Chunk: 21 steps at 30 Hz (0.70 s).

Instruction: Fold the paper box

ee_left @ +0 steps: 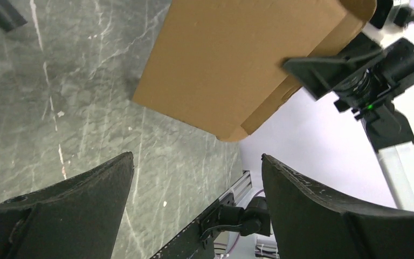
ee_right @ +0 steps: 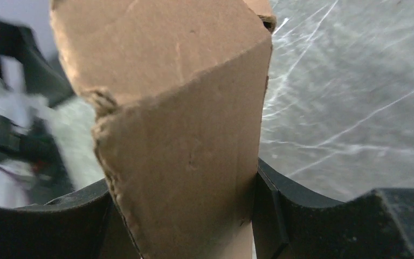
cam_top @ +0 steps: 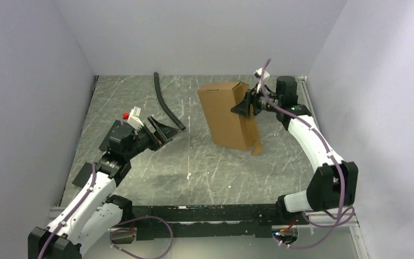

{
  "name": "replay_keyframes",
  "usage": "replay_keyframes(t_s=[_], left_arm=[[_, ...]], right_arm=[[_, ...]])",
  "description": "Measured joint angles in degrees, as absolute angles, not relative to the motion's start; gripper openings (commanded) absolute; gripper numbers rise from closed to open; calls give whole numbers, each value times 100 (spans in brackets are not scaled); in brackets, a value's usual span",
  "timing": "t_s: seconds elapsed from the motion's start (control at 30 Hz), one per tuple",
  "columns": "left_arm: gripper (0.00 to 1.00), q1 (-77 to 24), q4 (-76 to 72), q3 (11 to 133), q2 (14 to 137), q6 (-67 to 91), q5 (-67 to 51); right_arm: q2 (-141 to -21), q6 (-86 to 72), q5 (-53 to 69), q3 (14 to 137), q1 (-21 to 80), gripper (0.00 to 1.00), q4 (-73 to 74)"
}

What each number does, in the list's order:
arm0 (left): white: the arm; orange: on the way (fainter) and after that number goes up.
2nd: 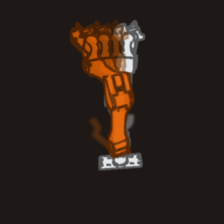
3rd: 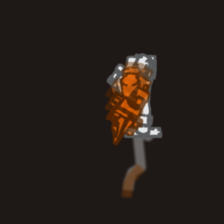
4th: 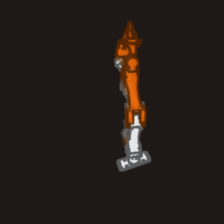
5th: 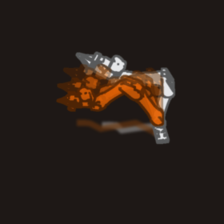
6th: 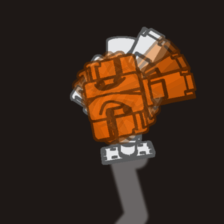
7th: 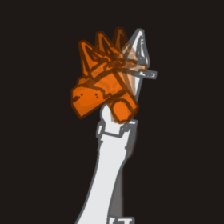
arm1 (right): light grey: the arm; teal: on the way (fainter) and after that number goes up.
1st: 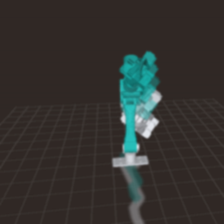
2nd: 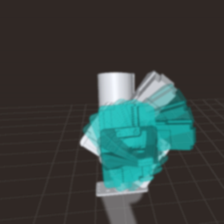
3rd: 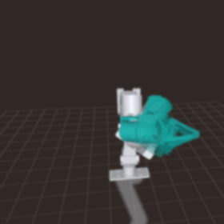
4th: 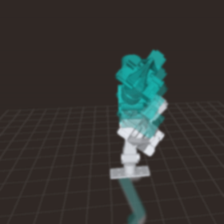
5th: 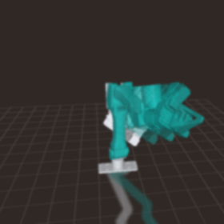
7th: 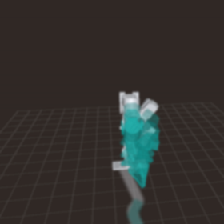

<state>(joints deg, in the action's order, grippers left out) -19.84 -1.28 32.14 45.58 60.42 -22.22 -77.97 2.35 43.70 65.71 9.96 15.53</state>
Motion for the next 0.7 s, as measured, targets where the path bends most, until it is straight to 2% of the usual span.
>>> replay_keyframes(t_s=[0.1,0.27,0.43,0.57,0.7], left_arm=[[92,-1984,-281,2904,4536,6049,-2265],[92,-1984,-508,2742,4753,6069,-2443],[92,-1984,-854,2735,5131,6073,-2659],[91,-1984,-1181,2659,5402,6099,-2783],[91,-1984,-1334,2628,5734,6108,-2908]], right_arm=[[-8178,-1142,4976,6447,626,50,875],[-8796,-3406,5476,5577,167,52,-856],[-9489,-4641,5621,5221,84,57,-1671],[-9933,-4987,5629,5203,38,74,-1975],[-10355,-4705,5553,5203,34,86,-1986]])
